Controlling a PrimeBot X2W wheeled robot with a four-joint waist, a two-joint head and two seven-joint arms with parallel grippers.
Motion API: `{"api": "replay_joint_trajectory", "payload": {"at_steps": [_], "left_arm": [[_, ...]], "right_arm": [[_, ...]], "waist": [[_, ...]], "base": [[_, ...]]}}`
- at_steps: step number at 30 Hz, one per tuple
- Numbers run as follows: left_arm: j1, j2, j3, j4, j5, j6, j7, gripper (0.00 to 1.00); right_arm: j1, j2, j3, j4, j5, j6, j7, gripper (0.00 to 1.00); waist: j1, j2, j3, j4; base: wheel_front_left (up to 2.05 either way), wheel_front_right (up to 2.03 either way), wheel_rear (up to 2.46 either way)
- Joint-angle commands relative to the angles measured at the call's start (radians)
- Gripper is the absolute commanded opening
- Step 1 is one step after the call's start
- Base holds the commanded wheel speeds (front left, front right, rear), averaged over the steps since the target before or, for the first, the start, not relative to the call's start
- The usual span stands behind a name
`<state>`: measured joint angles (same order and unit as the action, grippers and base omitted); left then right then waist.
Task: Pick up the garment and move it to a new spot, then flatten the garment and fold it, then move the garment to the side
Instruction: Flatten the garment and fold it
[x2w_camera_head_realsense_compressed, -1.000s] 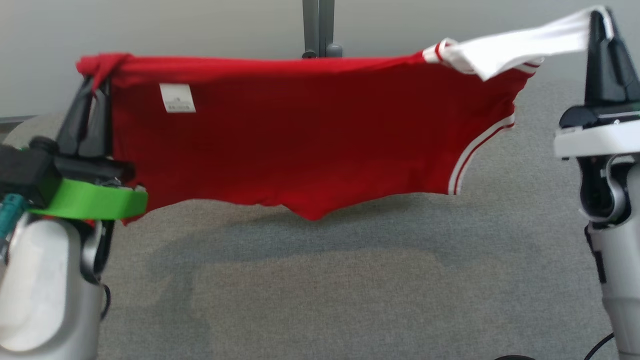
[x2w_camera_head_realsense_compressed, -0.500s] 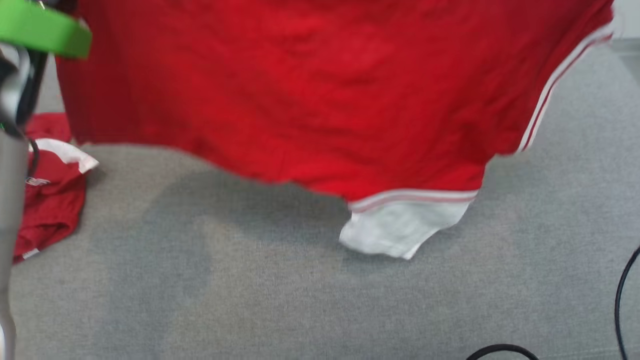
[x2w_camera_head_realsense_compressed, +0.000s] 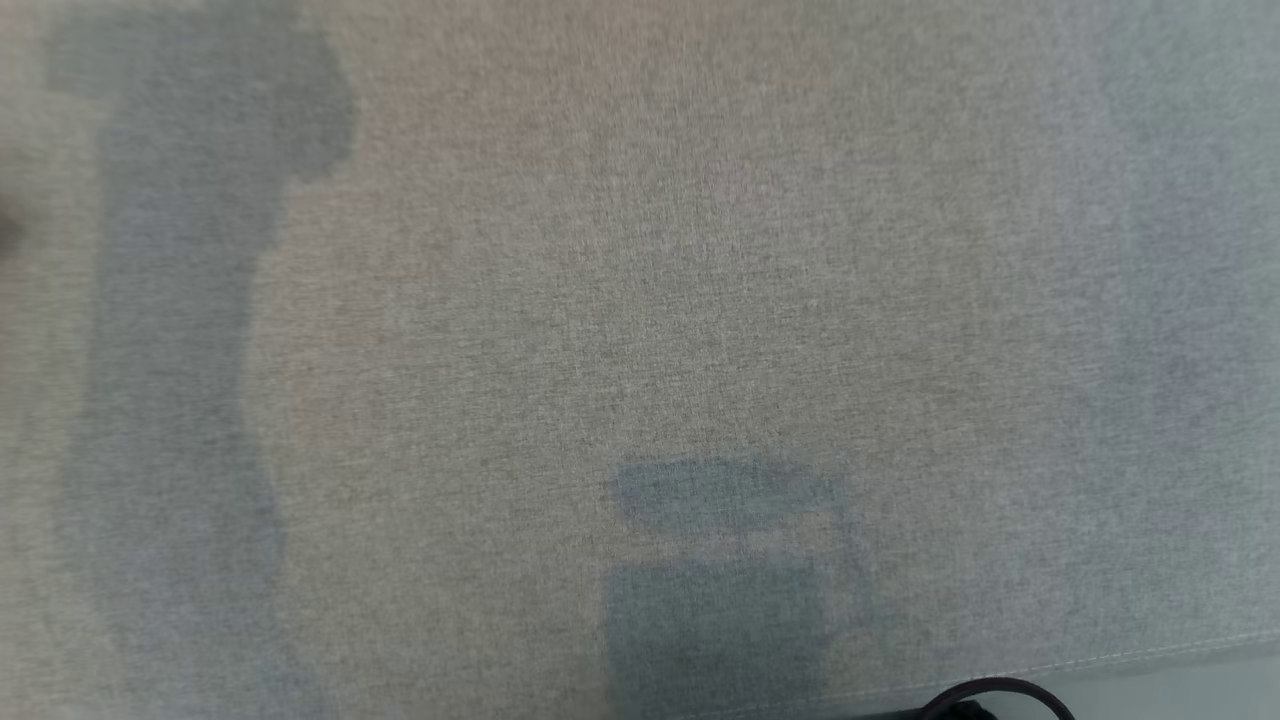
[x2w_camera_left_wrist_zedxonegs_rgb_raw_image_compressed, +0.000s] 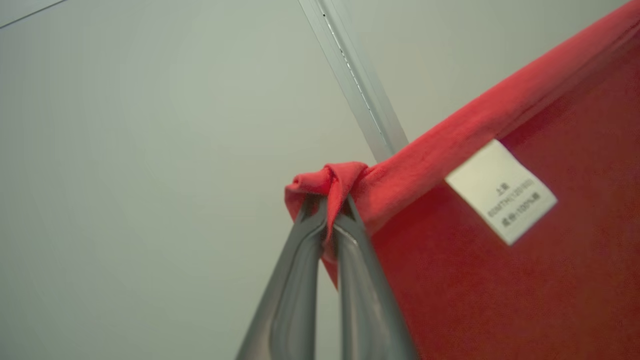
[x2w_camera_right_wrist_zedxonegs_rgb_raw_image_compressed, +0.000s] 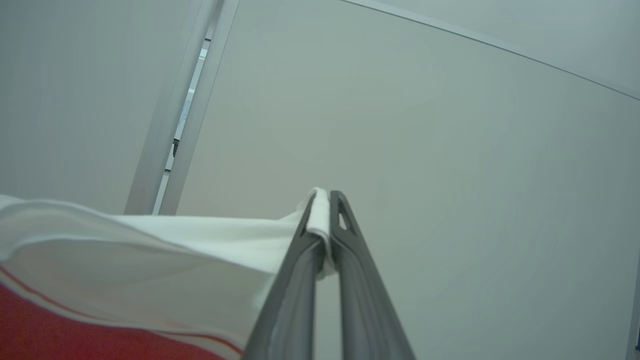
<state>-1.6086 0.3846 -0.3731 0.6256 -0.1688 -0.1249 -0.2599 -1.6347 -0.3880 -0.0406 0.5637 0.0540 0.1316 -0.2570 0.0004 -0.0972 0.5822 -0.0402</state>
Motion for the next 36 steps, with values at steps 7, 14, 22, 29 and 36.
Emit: {"api": "replay_joint_trajectory", "payload": {"at_steps": [7, 14, 22, 29, 36], "left_arm": [[0.241, -0.004, 0.042, 0.0, -0.049, -0.003, -0.003, 0.0], [0.663, -0.088, 0.16, -0.022, -0.111, -0.001, -0.004, 0.0], [1.043, -0.2, 0.294, -0.007, -0.103, -0.002, -0.003, 0.0], [1.289, -0.275, 0.387, -0.004, -0.068, -0.004, 0.0, 0.0], [1.511, -0.318, 0.404, -0.012, -0.061, -0.004, 0.002, 0.0]], "right_arm": [[0.257, 0.004, 0.068, -0.039, 0.105, -0.002, -0.007, 0.0], [0.724, 0.014, 0.087, -0.185, 0.259, -0.002, -0.007, 0.0], [1.123, 0.057, 0.065, -0.24, 0.307, -0.002, -0.007, 0.0], [1.35, 0.1, 0.075, -0.198, 0.25, -0.003, -0.007, 0.0], [1.538, 0.137, 0.075, -0.137, 0.208, -0.003, -0.006, 0.0]], "waist": [[-0.0004, -0.0003, 0.112, -0.049], [-0.0004, -0.0003, 0.06, -0.054], [-0.0004, -0.0003, -0.068, -0.062], [-0.0004, -0.0003, -0.228, -0.068], [-0.0004, -0.0003, -0.382, -0.057]], "base": [[0.0, 0.0, 0.0], [0.0, 0.0, 0.0], [0.0, 0.0, 0.0], [0.0, 0.0, 0.0], [0.0, 0.0, 0.0]]}}
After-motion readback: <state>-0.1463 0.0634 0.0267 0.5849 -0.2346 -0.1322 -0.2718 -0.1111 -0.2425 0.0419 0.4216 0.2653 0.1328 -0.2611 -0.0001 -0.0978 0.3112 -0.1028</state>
